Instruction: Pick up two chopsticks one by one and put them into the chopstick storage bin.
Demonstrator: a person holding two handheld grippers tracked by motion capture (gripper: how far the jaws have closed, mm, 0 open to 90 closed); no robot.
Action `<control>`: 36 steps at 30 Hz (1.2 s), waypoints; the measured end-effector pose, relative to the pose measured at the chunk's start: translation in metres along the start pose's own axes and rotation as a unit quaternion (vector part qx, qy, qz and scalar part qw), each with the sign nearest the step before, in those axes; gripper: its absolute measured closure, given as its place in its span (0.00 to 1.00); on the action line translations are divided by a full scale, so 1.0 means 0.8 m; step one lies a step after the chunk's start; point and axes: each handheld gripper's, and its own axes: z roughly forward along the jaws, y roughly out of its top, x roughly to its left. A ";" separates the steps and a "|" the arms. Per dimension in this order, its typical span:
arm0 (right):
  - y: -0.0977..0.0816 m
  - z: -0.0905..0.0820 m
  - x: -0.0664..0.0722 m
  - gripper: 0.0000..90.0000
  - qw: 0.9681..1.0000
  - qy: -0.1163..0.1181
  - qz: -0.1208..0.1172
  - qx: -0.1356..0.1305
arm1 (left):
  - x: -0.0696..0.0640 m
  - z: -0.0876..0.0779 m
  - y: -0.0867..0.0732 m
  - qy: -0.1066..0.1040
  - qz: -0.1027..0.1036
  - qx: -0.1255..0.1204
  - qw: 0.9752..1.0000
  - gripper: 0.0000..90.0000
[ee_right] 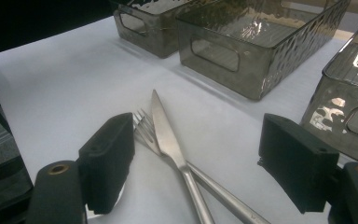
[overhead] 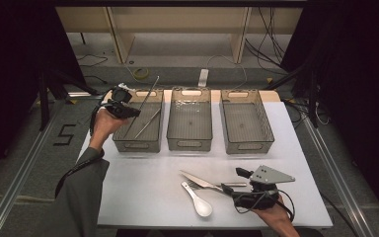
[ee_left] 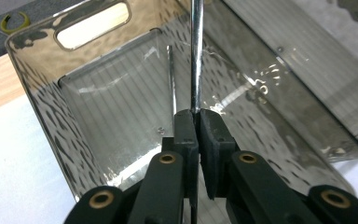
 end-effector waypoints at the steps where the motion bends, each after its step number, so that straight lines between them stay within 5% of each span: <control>1: 0.000 0.000 0.000 0.31 1.000 0.000 0.000 0.000 | 0.001 0.002 -0.001 0.000 -0.003 0.000 1.000 0.95; 36: -0.001 0.001 0.000 0.31 1.000 0.002 0.000 0.003 | 0.014 0.031 -0.029 -0.001 -0.051 0.026 0.998 0.94</control>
